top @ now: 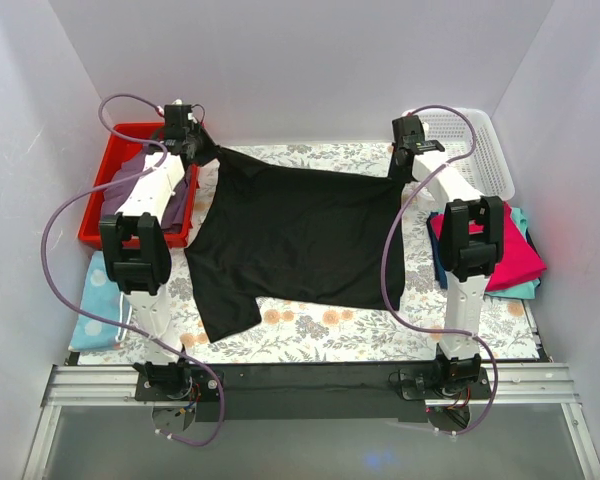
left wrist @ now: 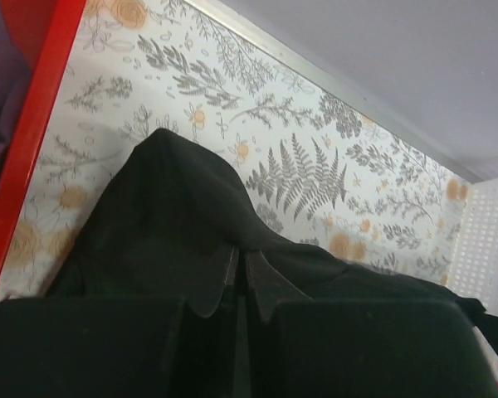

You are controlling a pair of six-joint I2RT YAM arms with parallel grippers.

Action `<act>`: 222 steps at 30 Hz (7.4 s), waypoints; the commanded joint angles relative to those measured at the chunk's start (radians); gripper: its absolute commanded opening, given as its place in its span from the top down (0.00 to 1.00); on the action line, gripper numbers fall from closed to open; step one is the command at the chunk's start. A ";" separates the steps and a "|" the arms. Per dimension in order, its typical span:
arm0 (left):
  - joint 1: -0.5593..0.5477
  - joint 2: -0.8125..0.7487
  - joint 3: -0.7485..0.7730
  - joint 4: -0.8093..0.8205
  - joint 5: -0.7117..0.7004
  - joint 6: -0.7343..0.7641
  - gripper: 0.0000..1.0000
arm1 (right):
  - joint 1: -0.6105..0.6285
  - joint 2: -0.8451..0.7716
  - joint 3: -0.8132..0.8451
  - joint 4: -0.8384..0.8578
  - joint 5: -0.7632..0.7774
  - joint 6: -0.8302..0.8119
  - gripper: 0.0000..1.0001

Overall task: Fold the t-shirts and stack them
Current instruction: Fold the tshirt

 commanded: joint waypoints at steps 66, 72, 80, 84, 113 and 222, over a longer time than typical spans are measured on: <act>-0.057 0.014 -0.286 -0.059 -0.013 -0.037 0.51 | 0.112 -0.141 -0.374 0.044 -0.128 0.078 0.58; -0.057 0.117 -0.211 -0.079 -0.049 -0.035 0.51 | 0.112 -0.107 -0.414 0.041 -0.103 0.081 0.58; -0.065 0.231 -0.036 -0.150 -0.058 -0.014 0.51 | 0.098 0.072 -0.156 -0.152 0.107 0.028 0.60; -0.068 0.263 0.022 -0.167 -0.061 0.017 0.51 | 0.063 0.150 -0.051 -0.163 0.132 -0.008 0.60; -0.066 0.390 0.343 -0.247 -0.187 0.072 0.63 | 0.009 0.137 0.017 -0.175 0.151 -0.028 0.62; -0.198 0.048 -0.260 -0.201 -0.257 0.089 0.71 | 0.047 -0.121 -0.333 -0.134 0.001 0.000 0.57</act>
